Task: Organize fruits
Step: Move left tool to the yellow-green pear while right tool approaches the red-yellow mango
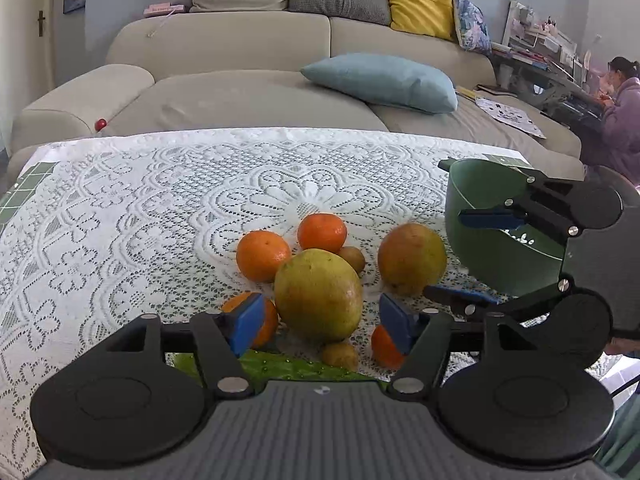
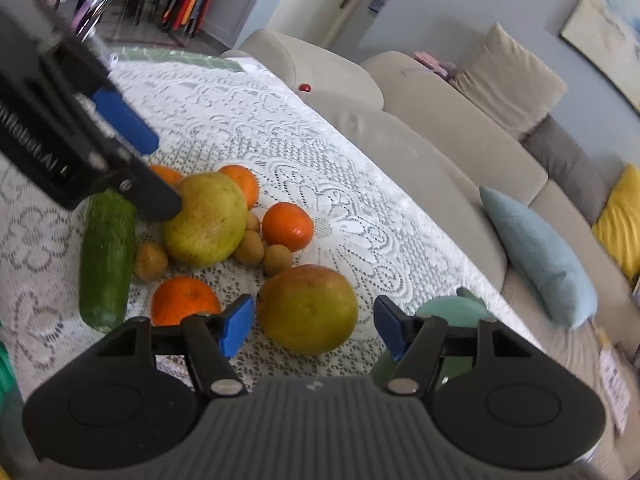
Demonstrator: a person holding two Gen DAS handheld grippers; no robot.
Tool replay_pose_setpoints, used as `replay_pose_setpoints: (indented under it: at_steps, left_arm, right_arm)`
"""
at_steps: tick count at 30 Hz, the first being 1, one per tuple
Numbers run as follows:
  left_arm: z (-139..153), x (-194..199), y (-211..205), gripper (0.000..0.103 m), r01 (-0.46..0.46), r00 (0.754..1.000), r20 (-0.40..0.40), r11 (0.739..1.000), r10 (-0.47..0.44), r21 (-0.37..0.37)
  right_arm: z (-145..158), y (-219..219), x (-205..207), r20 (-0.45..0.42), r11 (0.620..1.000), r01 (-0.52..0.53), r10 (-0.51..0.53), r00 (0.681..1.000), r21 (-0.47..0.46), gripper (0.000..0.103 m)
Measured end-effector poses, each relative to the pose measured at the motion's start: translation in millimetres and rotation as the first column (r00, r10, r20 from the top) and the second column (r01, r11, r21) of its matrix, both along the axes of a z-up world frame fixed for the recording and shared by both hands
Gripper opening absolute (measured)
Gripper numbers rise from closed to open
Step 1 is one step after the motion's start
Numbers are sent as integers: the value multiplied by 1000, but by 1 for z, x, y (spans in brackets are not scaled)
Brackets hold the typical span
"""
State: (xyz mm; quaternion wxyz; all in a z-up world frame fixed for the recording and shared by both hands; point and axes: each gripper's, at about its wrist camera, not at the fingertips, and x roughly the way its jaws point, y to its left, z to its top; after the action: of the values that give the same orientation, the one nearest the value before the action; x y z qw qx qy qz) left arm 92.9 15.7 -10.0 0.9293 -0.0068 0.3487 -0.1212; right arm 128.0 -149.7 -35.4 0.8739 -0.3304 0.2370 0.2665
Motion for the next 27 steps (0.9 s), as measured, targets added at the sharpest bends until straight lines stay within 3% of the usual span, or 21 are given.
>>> replay_pose_setpoints:
  at_steps: [11,21,27]
  left_arm:
    - [-16,22,-6,81,-14,998,-56,1000,14,1]
    - [-19,32,-18,88,-4,1000,-31,998,6,66]
    - [-22,38,-27,89,-9,1000,-4,992,10,126]
  right_arm:
    - [-13,13,8,25,998,-45,47,999,-49,63]
    - [-26,18,18,15,996,-42,43,999,-84,68]
    - [-24,17,26,-18,999,-18,18,1000,-27,68]
